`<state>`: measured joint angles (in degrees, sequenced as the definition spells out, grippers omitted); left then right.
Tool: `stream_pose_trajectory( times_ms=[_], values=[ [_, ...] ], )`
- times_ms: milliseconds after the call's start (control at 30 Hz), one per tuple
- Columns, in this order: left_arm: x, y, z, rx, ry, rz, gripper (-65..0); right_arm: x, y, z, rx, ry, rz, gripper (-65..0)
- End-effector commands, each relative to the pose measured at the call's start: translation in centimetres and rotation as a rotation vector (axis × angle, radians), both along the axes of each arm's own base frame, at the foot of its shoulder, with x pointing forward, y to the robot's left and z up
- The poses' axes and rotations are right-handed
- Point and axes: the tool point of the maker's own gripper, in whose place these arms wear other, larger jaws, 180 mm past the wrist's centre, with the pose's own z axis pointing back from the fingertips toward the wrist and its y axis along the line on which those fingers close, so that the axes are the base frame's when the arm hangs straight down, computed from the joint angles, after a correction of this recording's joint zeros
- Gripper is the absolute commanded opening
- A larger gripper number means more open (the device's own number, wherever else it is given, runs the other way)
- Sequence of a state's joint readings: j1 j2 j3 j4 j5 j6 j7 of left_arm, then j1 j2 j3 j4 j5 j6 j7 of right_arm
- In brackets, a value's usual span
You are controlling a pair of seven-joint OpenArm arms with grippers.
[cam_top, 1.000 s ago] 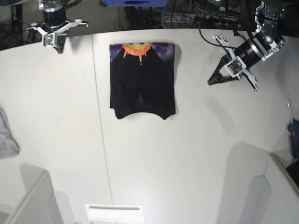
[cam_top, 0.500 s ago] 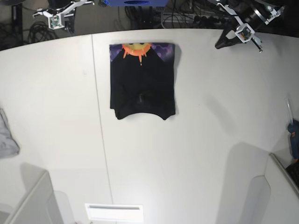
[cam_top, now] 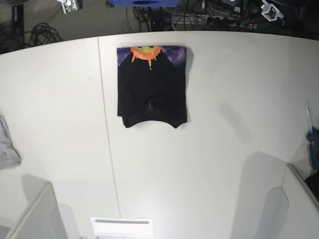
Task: Fold the T-shirt properly
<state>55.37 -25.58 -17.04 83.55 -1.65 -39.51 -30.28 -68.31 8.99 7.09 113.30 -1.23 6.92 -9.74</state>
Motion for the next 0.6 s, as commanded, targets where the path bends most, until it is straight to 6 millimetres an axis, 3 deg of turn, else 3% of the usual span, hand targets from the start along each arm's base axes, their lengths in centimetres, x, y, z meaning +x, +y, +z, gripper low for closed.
stream_pose_trajectory(
  times_ms=[0,133,333,567],
  values=[
    [-0.6,0.3,0.4,-0.017,0.003,0.006,-65.0,-0.9,0.5,-0.1,-0.003,0.027,0.023,-65.0],
    [-2.4,-0.7,-0.8,-0.045,0.065,0.000,-65.0,-3.4,3.1,-1.4,0.029,0.121,0.084,-65.0],
    [-7.5,-2.5,-2.6,-0.089,0.215,-0.023,-65.0,-7.3,6.6,-3.0,0.100,0.274,0.136,-65.0],
    [-11.6,-2.1,-4.7,-0.090,0.346,0.000,-65.0,-10.3,7.5,-6.1,0.115,0.375,0.163,-65.0]
  ],
)
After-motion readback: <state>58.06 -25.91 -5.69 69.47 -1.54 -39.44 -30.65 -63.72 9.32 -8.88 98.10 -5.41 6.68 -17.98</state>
